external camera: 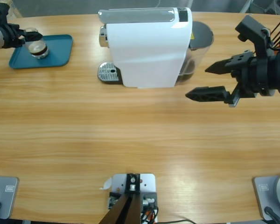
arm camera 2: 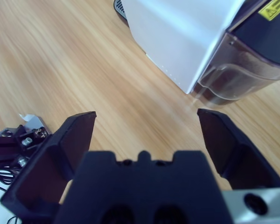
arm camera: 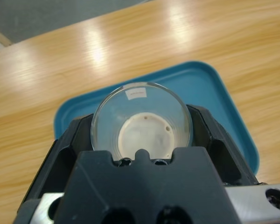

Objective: Pour coffee

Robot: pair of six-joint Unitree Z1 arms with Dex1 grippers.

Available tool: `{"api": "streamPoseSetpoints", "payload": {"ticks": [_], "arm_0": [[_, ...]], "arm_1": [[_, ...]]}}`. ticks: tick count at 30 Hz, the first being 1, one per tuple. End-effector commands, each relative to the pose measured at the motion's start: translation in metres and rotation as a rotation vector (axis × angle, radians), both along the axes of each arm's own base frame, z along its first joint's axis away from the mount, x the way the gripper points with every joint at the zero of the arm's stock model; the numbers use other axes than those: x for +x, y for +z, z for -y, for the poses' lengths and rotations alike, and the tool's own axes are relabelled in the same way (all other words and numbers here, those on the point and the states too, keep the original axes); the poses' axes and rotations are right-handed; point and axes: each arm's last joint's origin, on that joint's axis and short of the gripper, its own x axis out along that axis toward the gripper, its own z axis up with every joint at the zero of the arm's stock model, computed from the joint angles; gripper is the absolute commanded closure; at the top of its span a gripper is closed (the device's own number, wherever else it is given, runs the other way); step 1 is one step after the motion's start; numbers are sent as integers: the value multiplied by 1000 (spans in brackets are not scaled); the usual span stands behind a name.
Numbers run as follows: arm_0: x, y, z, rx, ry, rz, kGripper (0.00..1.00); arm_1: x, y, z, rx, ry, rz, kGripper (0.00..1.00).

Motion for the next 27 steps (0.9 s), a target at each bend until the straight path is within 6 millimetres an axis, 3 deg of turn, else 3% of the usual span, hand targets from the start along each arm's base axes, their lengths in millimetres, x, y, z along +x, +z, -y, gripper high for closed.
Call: {"api": "streamPoseSetpoints", "payload": {"ticks": [1, 11, 17, 21, 24, 27], "arm_0": [[9, -15, 5, 7, 0, -19, 12], [-10, -5, 5, -7, -4, 3, 9], [-45, 27, -3, 35, 71, 86, 9], [-93, 58, 2, 26, 51, 144, 9], [-147, 59, 15, 11, -32, 107, 9], [-188, 66, 24, -37, -111, 39, 12]], "arm_1": [[4, -9, -2, 0, -6, -42, 0], [-2, -1, 3, 14, 0, -32, 0], [-6, 4, 5, 26, 0, -16, 0], [-15, 7, 12, 22, -1, -23, 0], [-21, 9, 16, 26, -8, -23, 0], [-26, 15, 21, 27, -25, 3, 0]]}}
